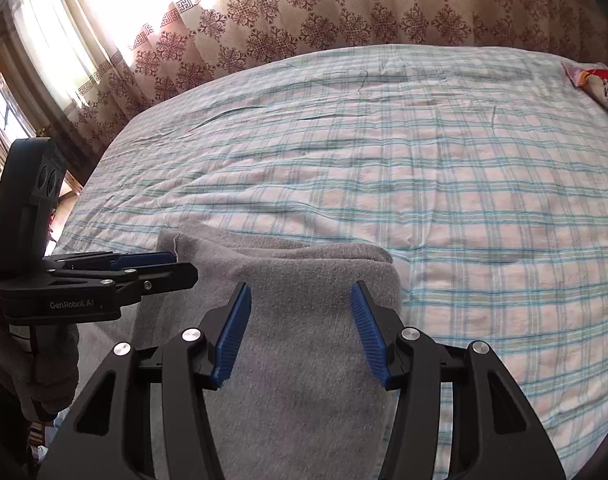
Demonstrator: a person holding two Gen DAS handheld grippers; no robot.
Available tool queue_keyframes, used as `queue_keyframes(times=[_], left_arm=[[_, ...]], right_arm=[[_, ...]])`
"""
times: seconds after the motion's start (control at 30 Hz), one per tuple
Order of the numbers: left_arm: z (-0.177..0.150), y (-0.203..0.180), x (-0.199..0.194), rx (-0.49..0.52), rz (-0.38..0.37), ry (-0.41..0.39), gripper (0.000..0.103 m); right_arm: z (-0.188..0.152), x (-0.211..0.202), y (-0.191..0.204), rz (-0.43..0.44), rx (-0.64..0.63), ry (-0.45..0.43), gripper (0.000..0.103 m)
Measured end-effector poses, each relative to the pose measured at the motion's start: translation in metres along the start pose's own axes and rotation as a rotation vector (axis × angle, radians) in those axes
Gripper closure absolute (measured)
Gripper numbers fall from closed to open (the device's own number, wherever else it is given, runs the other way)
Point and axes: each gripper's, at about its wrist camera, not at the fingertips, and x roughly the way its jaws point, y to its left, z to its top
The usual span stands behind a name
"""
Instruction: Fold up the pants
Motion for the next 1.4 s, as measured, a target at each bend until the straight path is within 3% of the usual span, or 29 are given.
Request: queue_keyframes(times=[0.33, 0.6, 0.87, 0.97, 1.2, 1.4], left_arm=[[-0.002, -0.001, 0.013, 0.039, 0.031, -0.008, 0.047], [-0.008, -0.014, 0.007, 0.093, 0.102, -0.016, 0.046], [-0.025, -0.039, -0.010, 0.196, 0.190, -0.045, 0.036], [-0.036, -0.050, -0.017, 0.227, 0.191, -0.053, 0.031], [-0.068, -0.065, -0.023, 0.259, 0.180, -0.028, 0.029], [-0.089, -0.058, -0.022, 0.231, 0.188, -0.002, 0.029]], right_arm=[[0.004, 0.034, -0.010, -0.027, 0.019, 0.036, 0.051], [0.000, 0.007, -0.007, -0.024, 0.020, 0.008, 0.051], [-0.042, -0.030, -0.034, -0.036, 0.095, 0.051, 0.050], [-0.060, -0.040, -0.044, -0.027, 0.129, 0.075, 0.050], [-0.090, -0.057, -0.051, 0.019, 0.185, 0.112, 0.050], [-0.104, -0.054, -0.044, 0.070, 0.202, 0.153, 0.049]])
